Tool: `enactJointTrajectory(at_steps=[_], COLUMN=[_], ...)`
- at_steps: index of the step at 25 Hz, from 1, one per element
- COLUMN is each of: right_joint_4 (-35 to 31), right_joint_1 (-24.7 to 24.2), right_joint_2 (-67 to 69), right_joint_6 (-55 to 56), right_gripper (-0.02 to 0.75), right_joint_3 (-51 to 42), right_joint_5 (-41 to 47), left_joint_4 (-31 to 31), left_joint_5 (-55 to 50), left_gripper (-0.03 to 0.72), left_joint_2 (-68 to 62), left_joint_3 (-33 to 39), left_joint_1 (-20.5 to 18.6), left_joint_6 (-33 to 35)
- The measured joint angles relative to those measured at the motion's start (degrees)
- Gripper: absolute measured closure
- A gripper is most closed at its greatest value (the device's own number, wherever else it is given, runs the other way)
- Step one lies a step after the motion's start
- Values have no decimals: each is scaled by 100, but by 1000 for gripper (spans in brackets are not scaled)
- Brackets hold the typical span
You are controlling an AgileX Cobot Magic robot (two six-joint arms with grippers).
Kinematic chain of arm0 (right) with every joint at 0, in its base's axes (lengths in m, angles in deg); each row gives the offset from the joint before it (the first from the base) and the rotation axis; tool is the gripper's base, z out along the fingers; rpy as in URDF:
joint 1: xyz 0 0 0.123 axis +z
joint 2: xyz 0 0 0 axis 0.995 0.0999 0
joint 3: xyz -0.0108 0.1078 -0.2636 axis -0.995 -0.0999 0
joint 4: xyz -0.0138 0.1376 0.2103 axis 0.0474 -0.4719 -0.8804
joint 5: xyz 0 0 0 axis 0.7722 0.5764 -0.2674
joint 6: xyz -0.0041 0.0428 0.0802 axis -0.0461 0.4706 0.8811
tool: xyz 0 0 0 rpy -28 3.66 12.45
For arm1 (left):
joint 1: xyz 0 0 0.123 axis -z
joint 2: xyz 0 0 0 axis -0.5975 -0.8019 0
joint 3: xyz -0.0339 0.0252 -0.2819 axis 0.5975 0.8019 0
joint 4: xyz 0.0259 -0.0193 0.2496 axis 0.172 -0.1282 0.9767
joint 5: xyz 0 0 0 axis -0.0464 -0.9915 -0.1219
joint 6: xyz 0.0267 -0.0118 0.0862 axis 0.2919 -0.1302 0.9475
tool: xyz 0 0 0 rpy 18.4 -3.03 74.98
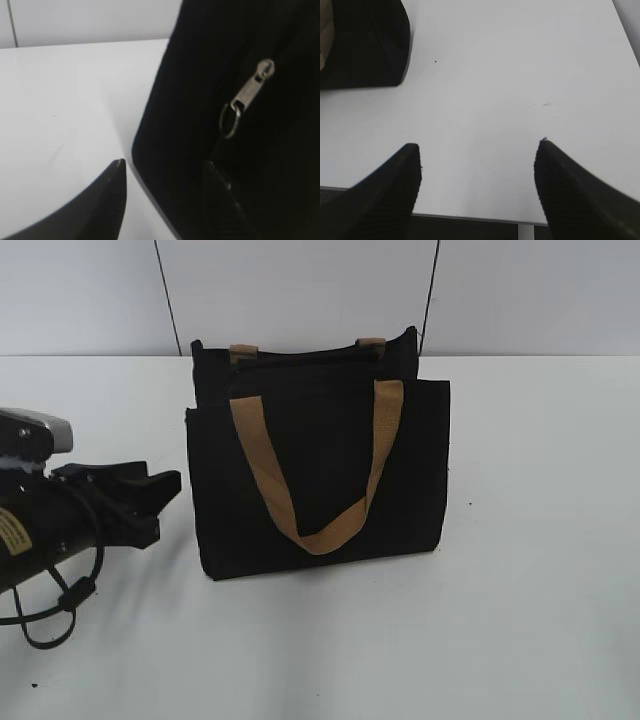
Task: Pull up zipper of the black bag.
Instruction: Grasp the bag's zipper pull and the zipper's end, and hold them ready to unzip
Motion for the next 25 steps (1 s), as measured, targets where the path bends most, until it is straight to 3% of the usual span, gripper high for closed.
enactJointTrajectory(at_steps=[6,12,21,25], right_joint_4=[0,0,0,0], right_joint_1=[0,0,0,0], right_joint_2=[0,0,0,0], right_joint_6=[0,0,0,0], right_gripper=[197,197,197,197], right_joint_3=[0,0,0,0], right_joint_5=[0,0,0,0], left_joint_4=[599,1136,1193,1206], left_joint_5=[625,632,626,653], left_gripper=[302,302,305,349], left_joint_2=[-723,-1129,-1478,-1598], left_joint_3=[-14,-495,-1036,-1180], left_joint_1=[0,0,0,0], left_joint_6=[-4,-13,-18,-18])
